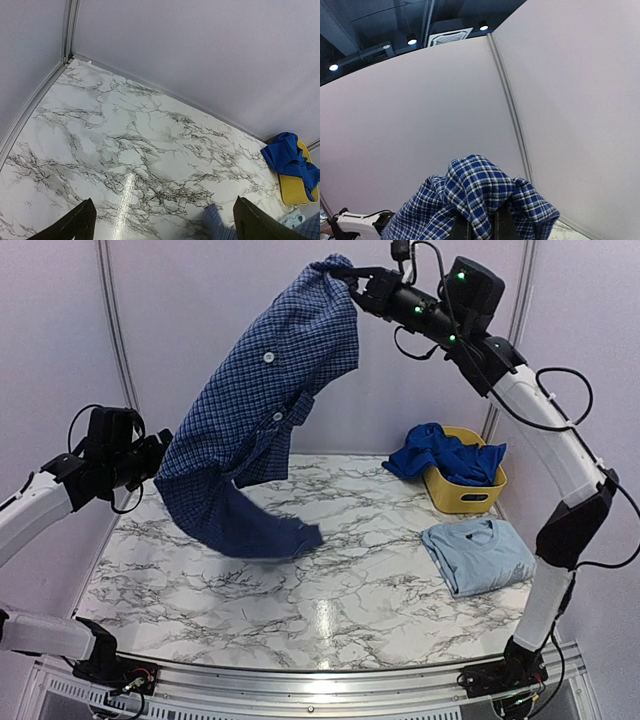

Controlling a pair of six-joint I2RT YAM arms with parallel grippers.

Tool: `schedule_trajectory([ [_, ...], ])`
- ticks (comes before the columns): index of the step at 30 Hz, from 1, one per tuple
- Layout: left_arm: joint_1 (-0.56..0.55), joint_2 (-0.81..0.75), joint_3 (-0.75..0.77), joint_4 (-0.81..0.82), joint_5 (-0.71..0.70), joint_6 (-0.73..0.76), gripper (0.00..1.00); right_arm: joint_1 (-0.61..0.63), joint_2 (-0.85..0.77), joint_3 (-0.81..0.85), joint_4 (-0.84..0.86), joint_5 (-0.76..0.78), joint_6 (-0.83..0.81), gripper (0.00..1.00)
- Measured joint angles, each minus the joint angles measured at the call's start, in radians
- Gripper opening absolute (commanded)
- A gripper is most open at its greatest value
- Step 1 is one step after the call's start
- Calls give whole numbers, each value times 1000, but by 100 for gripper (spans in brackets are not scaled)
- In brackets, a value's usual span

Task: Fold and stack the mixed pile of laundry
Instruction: Place the crumpled shirt at the center of the board, then adjust the crumpled shirt at the center of the board.

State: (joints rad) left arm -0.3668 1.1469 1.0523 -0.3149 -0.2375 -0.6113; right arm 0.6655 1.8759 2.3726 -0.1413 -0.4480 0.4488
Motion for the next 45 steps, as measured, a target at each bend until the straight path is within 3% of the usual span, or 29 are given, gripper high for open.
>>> schedule_trajectory([
  [2,3,-21,-23,0,0,-3,99,-38,-74,-119,16,41,10,64],
  [3,6,-28,-31,0,0,-3,99,-64,-110,-181,10,69,9,80],
  [5,6,-44,-48,-2,0,-3,99,-119,-167,-296,-32,145,-11,91],
  [10,7,-90,-91,-8,24,10,99,-196,-184,-531,-251,264,-111,90],
  [15,-3,-113,-140,-11,170,47,99,-137,-167,-805,-462,288,-217,85],
  [20,-159,-95,-221,-28,291,77,99,-48,-197,-985,-556,197,-284,81],
  [26,-436,56,-261,-60,360,97,95,62,-220,-1044,-585,52,-349,78],
  [31,-625,206,-258,-78,358,123,99,153,-187,-1086,-586,16,-378,77],
  [34,-710,293,-241,-82,333,142,95,166,-154,-1095,-586,23,-381,78],
  [40,-735,485,-159,-130,180,145,83,119,-142,-1096,-586,80,-394,78],
  [42,-719,529,-119,-148,128,138,80,84,-143,-1096,-588,100,-397,84],
  [45,-655,577,-68,-166,76,127,74,37,-154,-1096,-587,147,-402,84],
])
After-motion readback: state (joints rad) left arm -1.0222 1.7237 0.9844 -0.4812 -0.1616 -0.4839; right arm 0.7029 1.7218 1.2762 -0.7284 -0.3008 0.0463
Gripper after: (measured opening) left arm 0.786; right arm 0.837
